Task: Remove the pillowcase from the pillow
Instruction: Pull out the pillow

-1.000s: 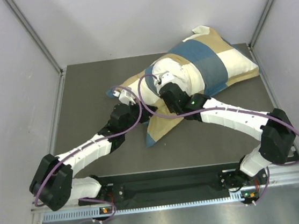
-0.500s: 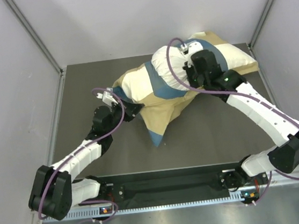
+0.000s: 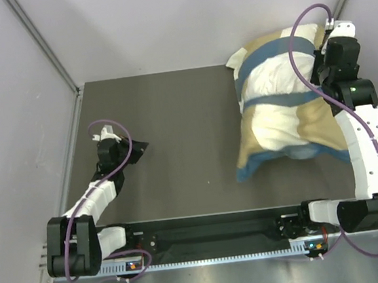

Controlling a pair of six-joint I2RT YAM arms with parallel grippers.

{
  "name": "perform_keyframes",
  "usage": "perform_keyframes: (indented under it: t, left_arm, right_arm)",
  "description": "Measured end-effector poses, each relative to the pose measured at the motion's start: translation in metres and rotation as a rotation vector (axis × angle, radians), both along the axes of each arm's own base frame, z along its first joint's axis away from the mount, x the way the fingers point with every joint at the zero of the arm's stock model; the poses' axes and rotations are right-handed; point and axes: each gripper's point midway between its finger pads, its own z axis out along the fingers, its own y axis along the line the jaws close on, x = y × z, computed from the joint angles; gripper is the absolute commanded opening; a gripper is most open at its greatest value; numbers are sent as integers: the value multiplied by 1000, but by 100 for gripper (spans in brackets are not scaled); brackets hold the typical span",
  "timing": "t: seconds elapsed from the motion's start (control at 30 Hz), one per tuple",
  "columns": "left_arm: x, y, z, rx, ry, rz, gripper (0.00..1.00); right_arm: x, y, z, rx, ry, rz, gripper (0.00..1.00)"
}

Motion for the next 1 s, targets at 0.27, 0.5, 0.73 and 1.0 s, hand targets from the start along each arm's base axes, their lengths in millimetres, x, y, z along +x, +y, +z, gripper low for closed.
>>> perform_keyframes:
  t: [0.27, 0.5, 0.73, 1.0]
  left_arm:
    - [-3, -8, 31, 77, -48, -54, 0]
    - [-19, -68, 124, 109, -262, -201, 4]
    - [-57, -130, 167, 36, -340, -350, 42]
    - [-56, -149, 118, 14, -187, -362, 71]
  right_arm:
    - [-9, 16, -18, 40, 49, 67, 0]
    - [-22, 125, -32, 35, 75, 329, 0]
    - [-28, 246, -68, 48, 138, 561, 0]
    - [-35, 307, -80, 68, 103, 606, 0]
